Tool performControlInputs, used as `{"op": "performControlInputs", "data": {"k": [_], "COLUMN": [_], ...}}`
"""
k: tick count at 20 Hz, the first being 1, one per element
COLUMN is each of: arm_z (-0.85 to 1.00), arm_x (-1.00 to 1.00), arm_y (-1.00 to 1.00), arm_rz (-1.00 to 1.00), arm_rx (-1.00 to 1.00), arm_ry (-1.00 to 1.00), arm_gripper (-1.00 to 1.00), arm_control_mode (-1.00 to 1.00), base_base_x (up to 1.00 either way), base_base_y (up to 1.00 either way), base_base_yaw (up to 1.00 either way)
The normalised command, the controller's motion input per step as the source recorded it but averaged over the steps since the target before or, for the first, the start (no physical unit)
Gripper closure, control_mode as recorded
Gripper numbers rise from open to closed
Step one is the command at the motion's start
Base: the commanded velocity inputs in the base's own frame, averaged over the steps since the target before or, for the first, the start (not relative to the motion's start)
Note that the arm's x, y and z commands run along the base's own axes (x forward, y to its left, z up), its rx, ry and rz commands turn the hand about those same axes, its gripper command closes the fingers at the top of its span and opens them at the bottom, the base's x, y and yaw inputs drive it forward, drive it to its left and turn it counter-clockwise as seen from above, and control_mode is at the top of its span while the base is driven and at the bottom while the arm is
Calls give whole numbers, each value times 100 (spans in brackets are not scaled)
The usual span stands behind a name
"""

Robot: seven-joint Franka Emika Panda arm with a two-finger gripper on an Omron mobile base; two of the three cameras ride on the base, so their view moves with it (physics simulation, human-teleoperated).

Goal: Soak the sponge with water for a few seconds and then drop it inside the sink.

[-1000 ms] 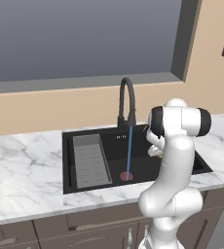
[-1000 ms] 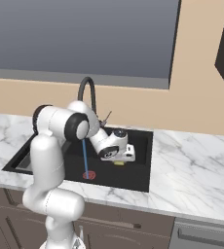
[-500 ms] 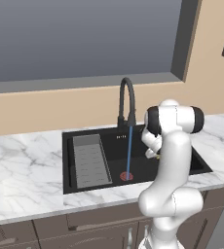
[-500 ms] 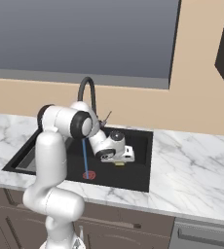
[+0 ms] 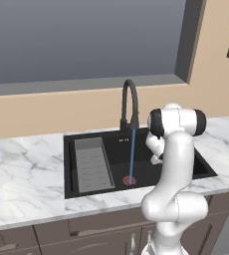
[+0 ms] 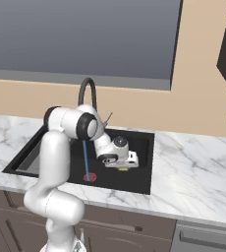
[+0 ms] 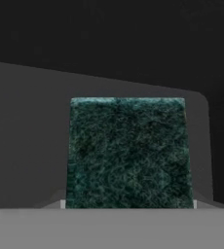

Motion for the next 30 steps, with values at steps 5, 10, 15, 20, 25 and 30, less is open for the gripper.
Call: {"op": "performControlInputs", "data": {"k": [5,10,15,20,25,30], "arm_z": [-13,-22,-25,-30,-24,-20], "arm_x": [0,0,3,6,10,15], "arm_y": [-16,-7,0,0,0,0], "arm_rz": [0,0,0,0,0,0], "arm_rx": [0,0,0,0,0,0], "arm_ry": [0,0,0,0,0,-1], "arm_gripper": [100,100,100,100,100,100], "arm_control_mode": [-100,-100,-100,-100,-100,-100], "base_base_x": [0,0,0,0,0,0], "base_base_y": [0,0,0,0,0,0], "base_base_yaw": [0,0,0,0,0,0]}}
